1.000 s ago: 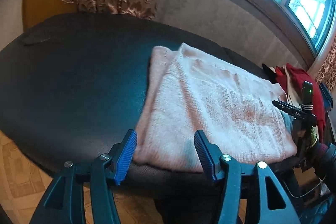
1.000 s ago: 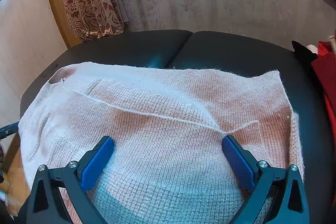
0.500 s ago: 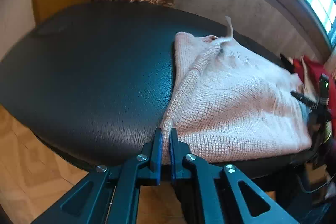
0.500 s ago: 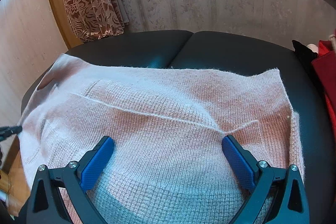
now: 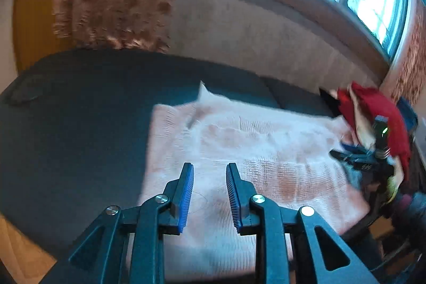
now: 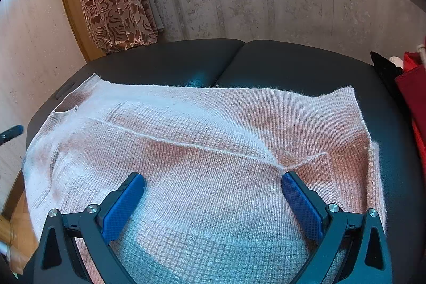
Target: Fold clothes
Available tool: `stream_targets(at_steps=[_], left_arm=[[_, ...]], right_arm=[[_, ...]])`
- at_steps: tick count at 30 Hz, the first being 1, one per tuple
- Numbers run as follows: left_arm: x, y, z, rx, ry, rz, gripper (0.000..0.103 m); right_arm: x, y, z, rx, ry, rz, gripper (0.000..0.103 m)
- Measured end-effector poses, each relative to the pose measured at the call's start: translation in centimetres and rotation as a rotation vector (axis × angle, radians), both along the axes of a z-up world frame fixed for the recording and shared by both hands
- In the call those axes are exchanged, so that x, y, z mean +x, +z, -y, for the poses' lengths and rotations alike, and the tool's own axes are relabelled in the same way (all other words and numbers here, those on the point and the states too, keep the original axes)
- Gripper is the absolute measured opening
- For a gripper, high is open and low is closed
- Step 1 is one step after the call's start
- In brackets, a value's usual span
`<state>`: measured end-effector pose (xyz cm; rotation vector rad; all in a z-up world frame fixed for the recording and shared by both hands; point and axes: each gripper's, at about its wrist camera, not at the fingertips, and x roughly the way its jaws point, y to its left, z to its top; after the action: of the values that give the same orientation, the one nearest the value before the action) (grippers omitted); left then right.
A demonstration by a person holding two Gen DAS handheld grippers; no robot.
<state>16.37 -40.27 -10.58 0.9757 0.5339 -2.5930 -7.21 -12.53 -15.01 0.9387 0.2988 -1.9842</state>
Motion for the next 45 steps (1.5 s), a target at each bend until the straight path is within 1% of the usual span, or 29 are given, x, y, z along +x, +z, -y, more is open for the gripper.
stream_targets(at_steps=[4,6,7,10,14,15,18,19,20,21,23,25,26,28,31,34,37,39,40,41,43,45], left_arm=[[-3.8,-2.1,1.2,-0.003,-0.006,0.059,0.025],[-5.4,-3.7,2.9,0.0,0.045,0.106,0.025],[-5.3,-4.0,3.8,0.022,0.069,0.089,0.024],[-4.8,-4.8,5.7,0.088,0.138,0.041,0.008],[-3.6,-5.2,6.5,0.171,0.219,-0.012,0.007],[-3.6,-5.1,6.4,0.174,0.223,-0.006,0.007],[-3.6,-3.9,5.7,0.149,0.219,0.035,0.008],[-3.6,-3.4,5.4,0.136,0.213,0.042,0.02],[-3.4,-2.8,5.0,0.109,0.199,0.037,0.025],[-3.1,-2.4,4.8,0.082,0.182,0.034,0.027],[-2.8,-1.7,4.6,0.054,0.152,0.049,0.043],[-2.6,-1.6,5.0,0.055,0.13,0.074,0.049],[-2.8,-1.7,5.3,0.05,0.121,0.09,0.054],[-3.3,-2.0,5.7,0.054,0.08,0.125,0.058],[-4.4,-3.0,6.3,0.076,0.029,0.184,0.058],[-5.2,-4.0,7.4,0.159,-0.003,0.203,0.058],[-5.7,-4.3,8.6,0.255,-0.015,0.194,0.056],[-6.0,-4.4,9.0,0.282,-0.019,0.19,0.055],[-6.1,-4.4,9.0,0.289,-0.023,0.19,0.047],[-6.2,-4.4,9.0,0.294,-0.029,0.19,0.032],[-6.3,-4.4,8.9,0.299,-0.043,0.193,0.022],[-6.1,-4.1,8.7,0.305,-0.031,0.181,0.019]], right_arm=[[0.0,-0.1,0.0,-0.001,-0.001,0.0,0.103],[0.0,-0.1,0.0,-0.003,-0.001,0.001,0.103],[0.0,-0.1,-0.1,-0.005,-0.001,0.002,0.103],[-0.1,-0.1,-0.2,-0.013,0.0,0.006,0.103],[-0.2,-0.1,-0.5,-0.031,0.001,0.017,0.103],[-0.3,-0.1,-0.6,-0.036,0.001,0.021,0.103],[-0.3,0.1,-0.8,-0.05,0.002,0.033,0.103],[-0.3,0.1,-0.9,-0.052,0.002,0.034,0.103],[-0.2,0.1,-0.9,-0.054,0.002,0.034,0.103],[-0.2,0.1,-0.9,-0.056,0.001,0.035,0.103],[-0.2,0.2,-1.0,-0.059,0.001,0.036,0.103],[-0.1,0.2,-1.0,-0.063,0.001,0.039,0.103],[-0.1,0.2,-1.1,-0.064,0.001,0.04,0.103],[-0.1,0.2,-1.1,-0.065,0.001,0.041,0.103],[-0.1,0.2,-1.0,-0.066,0.0,0.042,0.103],[-0.1,0.1,-1.0,-0.064,-0.001,0.042,0.103],[-0.2,0.3,-1.0,-0.066,0.0,0.044,0.103],[-0.3,0.3,-0.9,-0.068,0.001,0.046,0.103],[-0.3,0.3,-0.9,-0.07,0.001,0.047,0.103],[-0.3,0.3,-1.0,-0.071,0.001,0.048,0.103],[-0.2,0.3,-1.1,-0.073,0.0,0.049,0.103],[-0.2,0.3,-1.2,-0.074,0.0,0.05,0.103]])
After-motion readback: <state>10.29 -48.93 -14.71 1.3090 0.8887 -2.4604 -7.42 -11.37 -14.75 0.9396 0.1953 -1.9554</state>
